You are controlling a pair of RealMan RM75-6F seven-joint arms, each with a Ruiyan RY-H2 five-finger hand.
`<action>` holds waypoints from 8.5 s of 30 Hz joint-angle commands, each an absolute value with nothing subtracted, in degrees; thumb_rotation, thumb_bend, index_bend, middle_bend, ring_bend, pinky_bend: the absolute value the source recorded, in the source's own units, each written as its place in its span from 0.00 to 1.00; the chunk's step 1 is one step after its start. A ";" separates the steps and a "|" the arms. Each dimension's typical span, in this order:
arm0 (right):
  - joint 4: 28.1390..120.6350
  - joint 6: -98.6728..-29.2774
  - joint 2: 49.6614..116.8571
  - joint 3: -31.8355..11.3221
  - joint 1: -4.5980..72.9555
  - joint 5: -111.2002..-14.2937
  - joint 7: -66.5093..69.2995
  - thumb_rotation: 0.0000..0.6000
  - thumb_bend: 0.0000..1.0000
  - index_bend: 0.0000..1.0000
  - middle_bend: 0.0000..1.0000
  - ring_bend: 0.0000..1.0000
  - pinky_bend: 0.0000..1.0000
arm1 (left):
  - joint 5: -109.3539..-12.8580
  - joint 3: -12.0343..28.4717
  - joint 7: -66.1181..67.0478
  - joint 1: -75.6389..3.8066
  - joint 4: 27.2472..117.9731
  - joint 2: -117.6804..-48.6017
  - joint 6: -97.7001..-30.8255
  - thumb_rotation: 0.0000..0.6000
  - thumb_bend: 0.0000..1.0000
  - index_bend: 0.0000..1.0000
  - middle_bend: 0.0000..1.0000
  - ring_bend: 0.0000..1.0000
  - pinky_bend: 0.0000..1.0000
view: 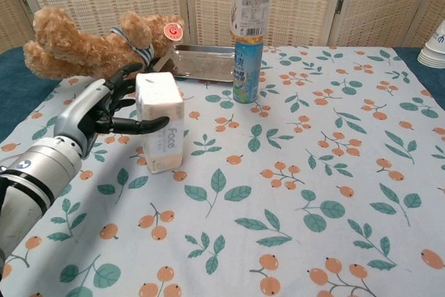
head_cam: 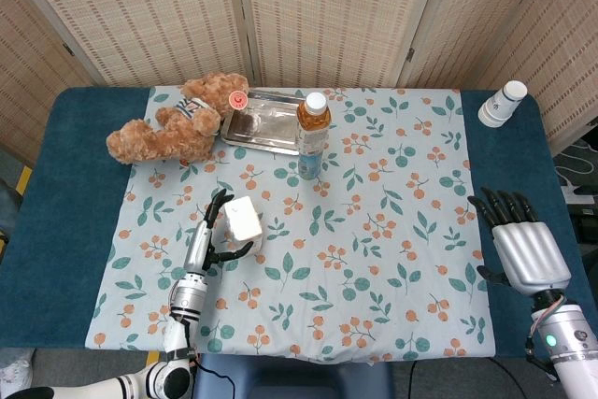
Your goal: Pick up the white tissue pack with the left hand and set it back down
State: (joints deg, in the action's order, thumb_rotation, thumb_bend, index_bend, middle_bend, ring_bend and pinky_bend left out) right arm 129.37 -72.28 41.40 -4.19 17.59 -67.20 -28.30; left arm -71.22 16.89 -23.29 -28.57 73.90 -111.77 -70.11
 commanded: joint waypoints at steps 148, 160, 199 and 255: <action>128.95 -69.92 37.65 -5.66 18.53 -64.62 -21.85 1.00 0.12 0.12 0.00 0.00 0.00 | -8.46 29.03 51.44 -66.71 113.19 -88.22 -86.09 1.00 0.18 0.38 0.52 0.22 0.19; 128.65 -69.12 39.27 -5.09 19.35 -63.30 -24.49 1.00 0.12 0.11 0.00 0.00 0.00 | -42.25 21.96 9.60 -47.02 105.45 -83.94 -64.55 1.00 0.16 0.39 0.53 0.25 0.19; 127.94 -70.11 42.94 -3.77 20.88 -60.61 -30.46 1.00 0.12 0.11 0.00 0.00 0.00 | -78.56 9.22 -35.60 -33.63 66.51 -97.57 -65.61 1.00 0.15 0.41 0.53 0.28 0.32; 127.45 -71.50 43.81 -3.48 21.47 -59.62 -31.30 1.00 0.12 0.11 0.00 0.00 0.00 | -81.61 6.70 -43.62 -32.76 62.08 -96.31 -59.71 1.00 0.08 0.00 0.05 0.00 0.15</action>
